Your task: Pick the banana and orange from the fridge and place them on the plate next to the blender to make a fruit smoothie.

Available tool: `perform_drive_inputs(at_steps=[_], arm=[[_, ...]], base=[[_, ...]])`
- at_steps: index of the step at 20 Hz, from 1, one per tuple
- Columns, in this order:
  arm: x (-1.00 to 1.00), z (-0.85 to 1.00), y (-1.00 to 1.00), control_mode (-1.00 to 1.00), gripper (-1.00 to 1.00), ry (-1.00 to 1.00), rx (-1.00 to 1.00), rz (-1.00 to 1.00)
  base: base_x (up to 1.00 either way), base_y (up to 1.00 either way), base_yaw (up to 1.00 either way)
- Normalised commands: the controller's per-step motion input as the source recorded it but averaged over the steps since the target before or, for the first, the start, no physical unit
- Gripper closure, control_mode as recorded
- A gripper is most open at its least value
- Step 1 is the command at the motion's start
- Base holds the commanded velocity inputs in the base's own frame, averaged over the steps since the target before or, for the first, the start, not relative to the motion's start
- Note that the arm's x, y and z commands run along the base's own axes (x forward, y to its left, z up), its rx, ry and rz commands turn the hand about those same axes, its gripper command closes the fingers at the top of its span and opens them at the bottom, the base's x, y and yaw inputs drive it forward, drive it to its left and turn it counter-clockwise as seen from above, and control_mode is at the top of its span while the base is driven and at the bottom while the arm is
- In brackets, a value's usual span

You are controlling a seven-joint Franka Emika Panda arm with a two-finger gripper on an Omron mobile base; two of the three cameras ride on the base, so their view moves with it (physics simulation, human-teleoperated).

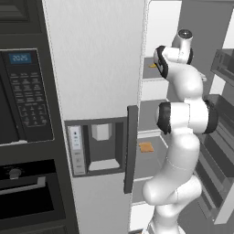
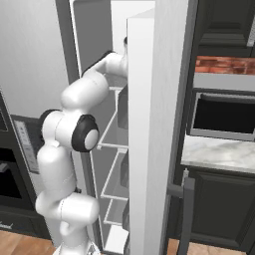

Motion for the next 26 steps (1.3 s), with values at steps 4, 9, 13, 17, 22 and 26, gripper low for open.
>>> perform_drive_inputs(at_steps=[4,9,13,17,22,26], arm=[[0.49,-0.38,0.00,-1.00,1.00,0.00,0.00,0.00],[0.04,-0.51,-0.03,-1.00,1.00,-0.01,0.02,0.00],[-0.01,-0.17,0.00,-1.00,1.00,-0.05,0.00,0.00],[-0.34,-0.22,0.11,-1.00,1.00,-0.10,0.00,0.00],[-0.74,-0.08,0.31,-1.00,1.00,-0.27,-0.01,0.00],[-1.00,0.13,0.43,-1.00,1.00,-0.44,-0.05,-0.03]], base=[[0.00,0.00,0.00],[0.00,0.00,0.00],[0.00,0.00,0.00],[0.00,0.00,0.00],[0.00,0.00,0.00],[0.00,0.00,0.00]])
